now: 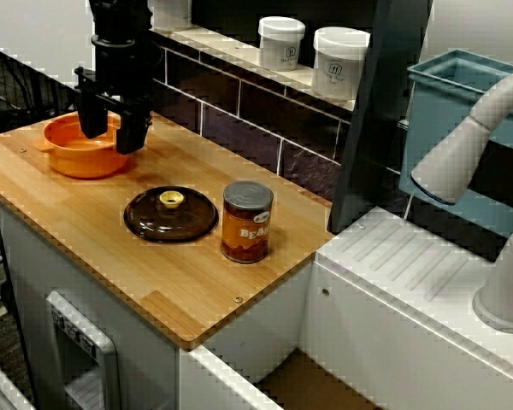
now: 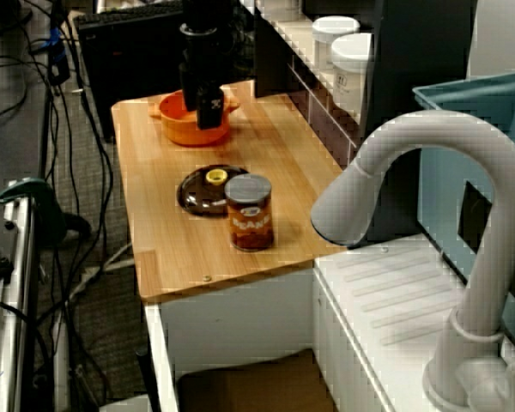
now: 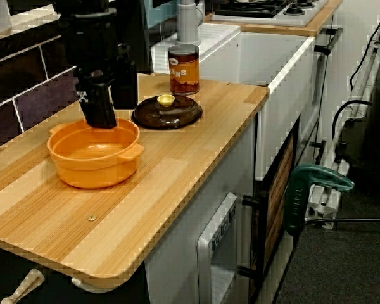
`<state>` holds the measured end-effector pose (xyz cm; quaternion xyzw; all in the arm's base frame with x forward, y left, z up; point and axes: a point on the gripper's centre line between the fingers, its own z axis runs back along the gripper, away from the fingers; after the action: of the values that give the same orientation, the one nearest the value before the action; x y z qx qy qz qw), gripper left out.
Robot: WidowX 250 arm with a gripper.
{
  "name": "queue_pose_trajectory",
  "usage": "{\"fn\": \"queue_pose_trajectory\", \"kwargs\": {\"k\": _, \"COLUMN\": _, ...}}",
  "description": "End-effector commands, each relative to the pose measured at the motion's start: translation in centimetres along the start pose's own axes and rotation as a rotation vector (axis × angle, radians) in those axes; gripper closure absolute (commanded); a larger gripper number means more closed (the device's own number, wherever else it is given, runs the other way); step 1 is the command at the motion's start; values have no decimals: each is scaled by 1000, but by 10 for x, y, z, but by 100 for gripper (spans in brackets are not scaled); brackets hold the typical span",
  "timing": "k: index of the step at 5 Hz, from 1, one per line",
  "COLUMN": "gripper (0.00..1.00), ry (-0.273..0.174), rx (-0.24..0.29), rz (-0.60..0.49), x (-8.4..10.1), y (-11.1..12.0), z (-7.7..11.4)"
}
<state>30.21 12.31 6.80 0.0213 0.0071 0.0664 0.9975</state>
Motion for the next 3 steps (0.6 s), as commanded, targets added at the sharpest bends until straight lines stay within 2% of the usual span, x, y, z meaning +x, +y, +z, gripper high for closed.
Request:
{"fn": "queue_pose_trajectory", "kwargs": {"k": 1, "gripper": 0, "ry": -91, "rx": -36, "rz": -75, "x": -9, "y": -17, "z": 48}}
{"fn": "queue_pose_trajectory", "kwargs": {"k": 2, "gripper": 0, "ry": -102, "rx": -47, "rz": -104, "x": -18, "y": -27, "z": 52}}
{"fn": "queue_pose_trajectory", "kwargs": {"k": 3, "gripper": 0, "ry": -111, "rx": -47, "rz": -184, "x": -26, "y": -51, "z": 55}}
